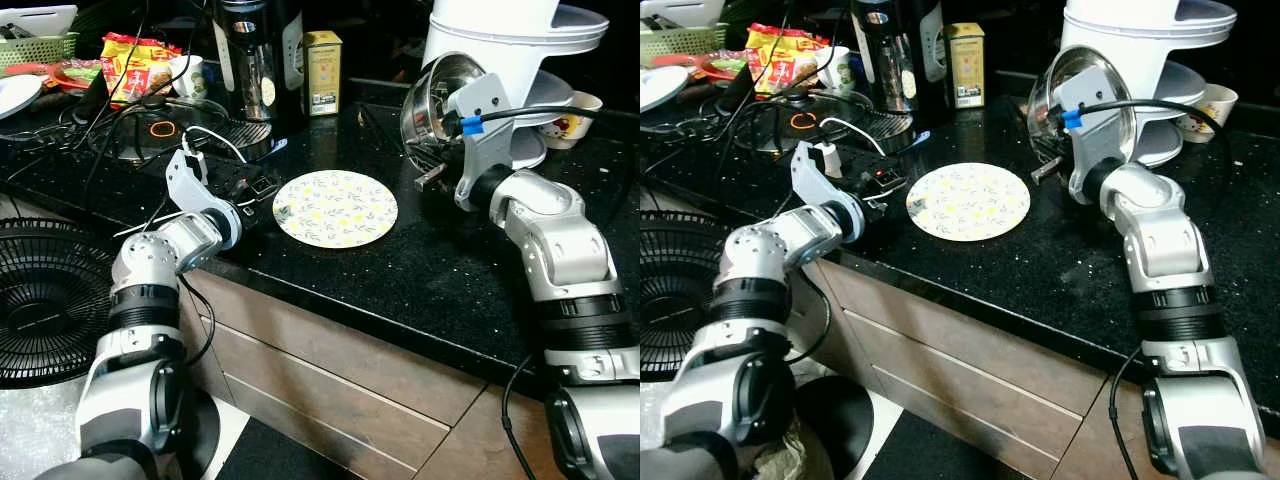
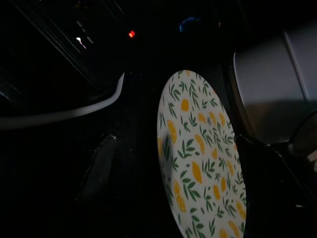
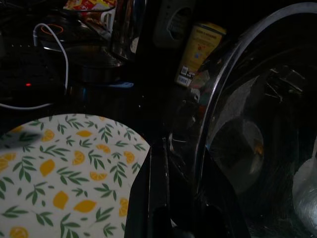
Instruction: Kitchen organization
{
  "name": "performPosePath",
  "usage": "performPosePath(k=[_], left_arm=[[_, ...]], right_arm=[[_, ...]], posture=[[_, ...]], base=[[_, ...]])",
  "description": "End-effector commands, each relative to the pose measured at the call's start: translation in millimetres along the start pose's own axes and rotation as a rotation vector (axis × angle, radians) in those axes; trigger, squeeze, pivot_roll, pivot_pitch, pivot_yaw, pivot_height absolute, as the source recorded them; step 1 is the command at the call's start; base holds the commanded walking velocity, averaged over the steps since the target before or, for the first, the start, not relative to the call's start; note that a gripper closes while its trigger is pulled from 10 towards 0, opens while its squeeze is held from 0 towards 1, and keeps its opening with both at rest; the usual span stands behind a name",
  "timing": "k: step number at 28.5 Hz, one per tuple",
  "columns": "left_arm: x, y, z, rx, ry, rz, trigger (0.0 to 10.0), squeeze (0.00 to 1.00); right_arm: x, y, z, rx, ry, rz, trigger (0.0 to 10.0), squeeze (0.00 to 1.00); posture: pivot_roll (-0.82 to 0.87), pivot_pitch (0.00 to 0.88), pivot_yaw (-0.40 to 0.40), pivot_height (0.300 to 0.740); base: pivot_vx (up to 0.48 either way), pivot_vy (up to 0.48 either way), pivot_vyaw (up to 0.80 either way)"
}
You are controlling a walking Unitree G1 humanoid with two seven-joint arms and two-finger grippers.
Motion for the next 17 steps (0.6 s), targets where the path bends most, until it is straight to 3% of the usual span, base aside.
performPosePath(k=[1,8,17], left_arm=[[-7.8,-0.7,-7.5,0.028,-0.023,-0.056,10.0,0.0],[0.5,-6.2,-5.5,-0.024,-0.075,-0.064,10.0,0.0],[2.0,-14.3,13.5,-0.121,-0.103,-0.062,10.0,0.0]], right_arm=[[18.1,0.3,-1.7,0.006,0.034,0.048,10.0,0.0],[26.7,1.2,-0.3,0.0,0.037,0.064,10.0,0.0],[26.8,6.8,-4.0,0.009,0.049,0.05,10.0,0.0]], posture=[[-0.03,0.0,0.011,0.74],[-0.05,0.0,0.008,0.74],[-0.08,0.0,0.011,0.74]], base=[[0.0,0.0,0.0],[0.0,0.0,0.0],[0.0,0.0,0.0]])
Point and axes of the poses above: a point about 5 cm out from each wrist's last joint towards the gripper, its own y axis pointing back from the gripper into the wrist, its own x axis along the axis of the wrist's last joint, z = x × y, the point moved 4 cm from there along -y, pointing out of the wrist towards the gripper, and after that the axes turned 7 degrees about -y, right-handed, at the moved point
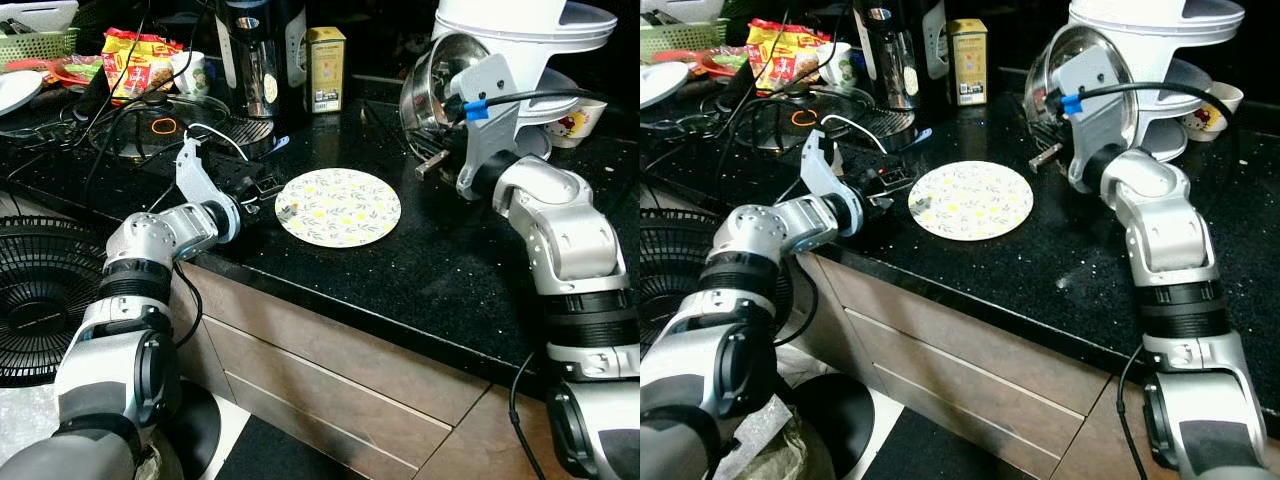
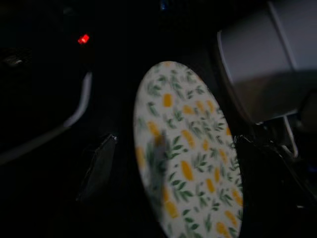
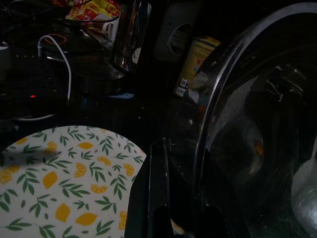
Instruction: Kitchen organization
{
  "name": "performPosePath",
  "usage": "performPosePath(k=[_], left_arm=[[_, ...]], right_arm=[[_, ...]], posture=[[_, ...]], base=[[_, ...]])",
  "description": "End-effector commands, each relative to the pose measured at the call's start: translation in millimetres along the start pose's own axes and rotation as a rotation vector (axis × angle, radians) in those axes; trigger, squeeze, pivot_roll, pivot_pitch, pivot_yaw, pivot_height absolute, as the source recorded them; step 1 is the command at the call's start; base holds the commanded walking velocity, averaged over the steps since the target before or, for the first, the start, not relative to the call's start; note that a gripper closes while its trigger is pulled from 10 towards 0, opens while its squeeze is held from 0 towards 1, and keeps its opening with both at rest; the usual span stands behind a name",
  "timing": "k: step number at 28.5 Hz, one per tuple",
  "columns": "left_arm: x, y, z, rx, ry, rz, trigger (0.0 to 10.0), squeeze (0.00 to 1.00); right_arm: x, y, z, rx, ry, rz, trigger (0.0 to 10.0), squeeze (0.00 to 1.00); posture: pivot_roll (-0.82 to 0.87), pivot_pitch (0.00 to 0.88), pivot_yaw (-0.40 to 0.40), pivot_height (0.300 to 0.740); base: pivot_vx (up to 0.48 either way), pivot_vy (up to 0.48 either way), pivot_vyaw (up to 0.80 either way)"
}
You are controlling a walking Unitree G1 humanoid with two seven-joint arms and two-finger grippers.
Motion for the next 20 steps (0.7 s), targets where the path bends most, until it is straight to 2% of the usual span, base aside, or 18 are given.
performPosePath(k=[1,4,8,9,13,17,20], left_arm=[[-3.0,-2.9,2.2,-0.004,-0.009,-0.015,10.0,0.0],[-14.7,-10.3,15.3,-0.073,-0.023,-0.065,10.0,0.0],[-23.6,-13.4,23.7,-0.11,-0.013,-0.119,10.0,0.0],[-32.7,-13.9,25.2,-0.113,-0.01,-0.176,10.0,0.0],[-42.4,-13.8,16.4,-0.057,0.007,-0.226,10.0,0.0],[-28.6,-11.6,9.2,-0.019,0.05,-0.18,10.0,0.0],[-27.4,-10.2,7.4,-0.012,0.066,-0.185,10.0,0.0]], right_arm=[[9.8,2.7,-1.5,0.008,0.024,0.024,10.0,0.0],[8.0,4.3,-4.1,0.017,0.038,0.005,10.0,0.0],[8.5,5.1,-4.5,0.018,0.043,-0.001,10.0,0.0],[9.5,5.1,-4.6,0.018,0.046,-0.001,10.0,0.0],[11.1,6.1,-3.9,0.017,0.055,-0.003,10.0,0.0],[13.1,6.5,-4.5,0.02,0.066,-0.006,10.0,0.0],[10.7,6.3,-7.1,0.032,0.095,-0.024,10.0,0.0]], posture=[[-0.08,0.0,0.011,0.74],[-0.09,0.0,0.013,0.74],[-0.09,0.0,0.011,0.74],[-0.09,0.0,0.011,0.74],[-0.09,0.0,0.006,0.74],[-0.09,0.0,0.008,0.74],[-0.09,0.0,0.009,0.74]], base=[[0.0,0.0,0.0],[0.0,0.0,0.0],[0.0,0.0,0.0],[0.0,0.0,0.0],[0.0,0.0,0.0],[0.0,0.0,0.0],[0.0,0.0,0.0]])
Point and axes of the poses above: a point about 5 cm out from each wrist's last joint towards the gripper, its own y axis pointing back from the gripper into the wrist, its own x axis along the axis of the wrist's last joint, z = x × y, the point moved 4 cm from there along -y, pointing out of the wrist towards the gripper, and after that the axes turned 7 degrees about -y, right-handed, at the moved point
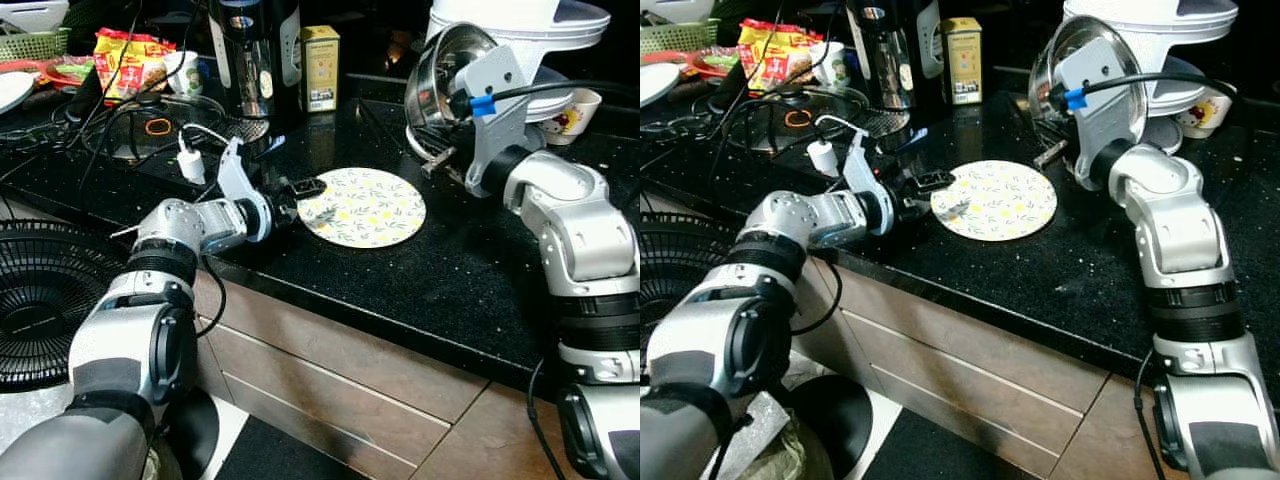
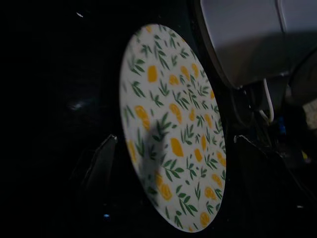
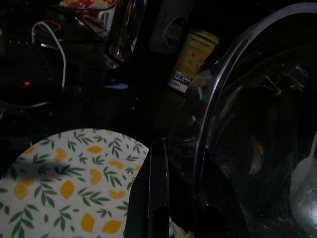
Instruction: Kitchen organization
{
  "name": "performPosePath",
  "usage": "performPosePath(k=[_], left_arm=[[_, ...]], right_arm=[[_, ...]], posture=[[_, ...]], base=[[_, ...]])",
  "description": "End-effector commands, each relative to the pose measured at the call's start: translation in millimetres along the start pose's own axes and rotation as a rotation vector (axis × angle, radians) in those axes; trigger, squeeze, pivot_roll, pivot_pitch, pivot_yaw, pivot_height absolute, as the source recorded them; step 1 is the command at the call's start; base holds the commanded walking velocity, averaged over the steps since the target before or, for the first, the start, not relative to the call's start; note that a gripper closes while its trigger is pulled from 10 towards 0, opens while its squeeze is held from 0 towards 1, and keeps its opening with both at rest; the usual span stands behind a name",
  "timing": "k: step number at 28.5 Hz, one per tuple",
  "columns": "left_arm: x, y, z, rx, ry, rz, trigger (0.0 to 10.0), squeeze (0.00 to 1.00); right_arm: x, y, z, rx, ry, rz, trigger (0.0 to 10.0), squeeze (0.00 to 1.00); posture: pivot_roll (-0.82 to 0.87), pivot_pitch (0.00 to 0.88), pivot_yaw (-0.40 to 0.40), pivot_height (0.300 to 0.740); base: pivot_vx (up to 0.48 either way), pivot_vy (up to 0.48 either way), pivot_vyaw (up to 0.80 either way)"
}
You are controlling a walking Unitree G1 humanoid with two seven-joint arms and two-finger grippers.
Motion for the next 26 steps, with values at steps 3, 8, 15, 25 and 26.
performPosePath(k=[3,8,15,25,26], left_arm=[[-6.0,4.3,-15.3,0.073,0.021,-0.044,10.0,0.0],[-7.0,4.1,-15.0,0.072,0.023,-0.051,10.0,0.0],[-7.5,3.7,-13.8,0.069,0.026,-0.056,10.0,0.0],[-4.4,5.3,-13.4,0.068,0.018,-0.048,10.0,0.0],[-4.8,4.9,-13.0,0.067,0.019,-0.049,10.0,0.0]], right_arm=[[-16.6,2.4,-9.6,0.05,0.165,-0.149,10.0,0.0],[-40.5,10.9,-2.9,0.05,0.262,-0.303,10.0,0.0],[-66.4,24.9,9.4,0.047,0.204,-0.481,10.0,0.0],[-40.3,17.3,-1.1,0.093,0.123,-0.344,10.0,0.0],[-37.5,16.5,-5.4,0.111,0.101,-0.331,10.0,0.0]], posture=[[-0.08,0.0,0.008,0.74],[-0.07,0.0,0.002,0.74],[-0.08,0.0,0.006,0.74],[-0.07,0.0,0.003,0.74],[-0.07,0.0,0.002,0.74]], base=[[0.0,0.0,0.0],[0.0,0.0,0.0],[0.0,0.0,0.0],[0.0,0.0,0.0],[0.0,0.0,0.0]])
Point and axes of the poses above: a point about 5 cm out from each wrist's last joint towards the gripper, its own y axis pointing back from the gripper into the wrist, its own x axis along the axis of the wrist's last joint, z = x × y, the point moved 4 cm from there along -y, pointing out of the wrist towards the gripper, and after that the axes turned 7 degrees about -y, right-handed, at the moved point
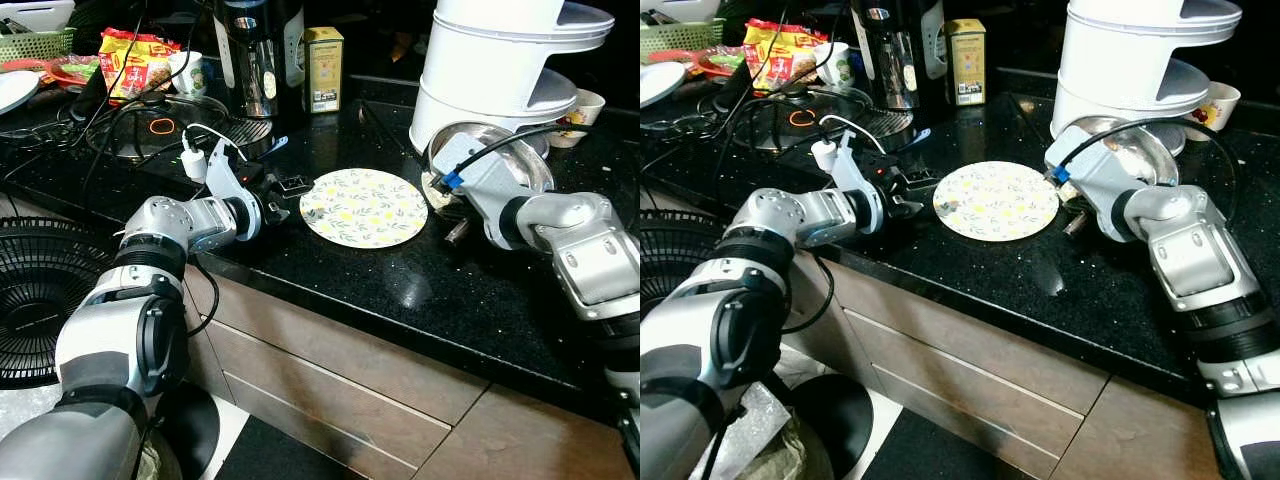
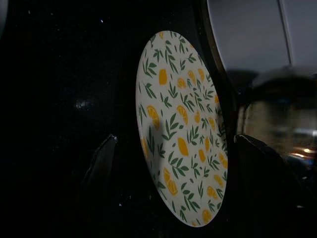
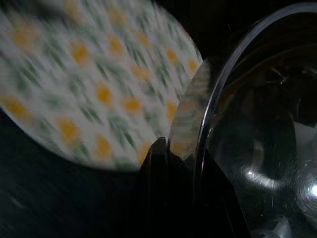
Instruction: Kitchen organization
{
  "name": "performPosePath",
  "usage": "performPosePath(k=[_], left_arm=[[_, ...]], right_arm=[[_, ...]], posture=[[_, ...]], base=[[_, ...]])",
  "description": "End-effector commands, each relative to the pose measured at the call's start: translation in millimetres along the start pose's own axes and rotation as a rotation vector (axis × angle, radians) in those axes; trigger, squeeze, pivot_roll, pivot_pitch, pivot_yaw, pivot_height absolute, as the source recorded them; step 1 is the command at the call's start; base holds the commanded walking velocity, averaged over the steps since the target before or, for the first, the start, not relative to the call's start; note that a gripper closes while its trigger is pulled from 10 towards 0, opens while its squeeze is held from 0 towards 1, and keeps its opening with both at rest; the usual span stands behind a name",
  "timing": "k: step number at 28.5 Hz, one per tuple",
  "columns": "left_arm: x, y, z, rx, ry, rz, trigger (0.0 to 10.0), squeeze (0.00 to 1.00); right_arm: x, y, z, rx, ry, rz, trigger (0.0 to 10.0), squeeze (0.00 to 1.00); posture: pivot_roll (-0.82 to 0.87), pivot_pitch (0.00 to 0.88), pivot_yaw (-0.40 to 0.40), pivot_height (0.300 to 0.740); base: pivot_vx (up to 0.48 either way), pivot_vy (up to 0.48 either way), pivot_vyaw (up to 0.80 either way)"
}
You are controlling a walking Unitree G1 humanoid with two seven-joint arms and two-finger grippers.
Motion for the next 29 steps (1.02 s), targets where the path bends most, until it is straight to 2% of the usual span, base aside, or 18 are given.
performPosePath(k=[1,3,8,13,17,24,29], left_arm=[[-7.0,0.8,-9.1,0.048,-0.004,-0.038,10.0,0.0],[-9.3,-0.6,-7.8,0.043,-0.002,-0.044,10.0,0.0],[-12.5,-1.2,-7.4,0.037,0.002,-0.054,10.0,0.0],[-13.3,-0.1,-9.2,0.039,0.005,-0.056,10.0,0.0],[-11.9,0.3,-8.0,0.036,0.005,-0.052,10.0,0.0],[-8.9,-0.3,-2.6,0.018,0.0,-0.04,10.0,0.0],[-3.5,-0.5,1.2,-0.003,-0.016,-0.022,10.0,0.0]], right_arm=[[21.6,5.4,-5.0,0.029,0.01,0.08,10.0,0.0],[24.6,3.4,-14.7,0.065,0.025,0.093,10.0,0.0],[30.0,0.5,-24.2,0.092,0.024,0.119,10.0,0.0],[18.8,-4.7,-38.8,0.131,0.045,0.07,10.0,0.0],[8.7,-6.6,-37.7,0.105,0.059,0.016,10.0,0.0],[-5.9,-7.6,-34.1,0.073,0.004,-0.06,10.0,0.0],[-4.6,-7.5,-37.0,0.088,0.012,-0.059,10.0,0.0]], posture=[[-0.07,0.0,0.0,0.74],[-0.06,0.0,0.003,0.74],[-0.06,0.0,0.003,0.74],[-0.05,0.0,0.001,0.74],[-0.05,0.0,0.001,0.74],[-0.05,0.0,-0.002,0.74],[-0.05,0.0,-0.007,0.74]], base=[[0.0,0.0,0.0],[0.0,0.0,0.0],[0.0,0.0,0.0],[0.0,0.0,0.0],[0.0,0.0,0.0],[0.0,0.0,0.0],[0.0,0.0,0.0]])
Point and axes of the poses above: a point about 5 cm out from each wrist's last joint towards the gripper, its own y axis pointing back from the gripper into the wrist, its own x axis along the axis of the wrist's last joint, z = x × y, the point moved 4 cm from there along -y, pointing out of the wrist towards the gripper, and after that the axes turned 7 degrees about -y, right-handed, at the moved point
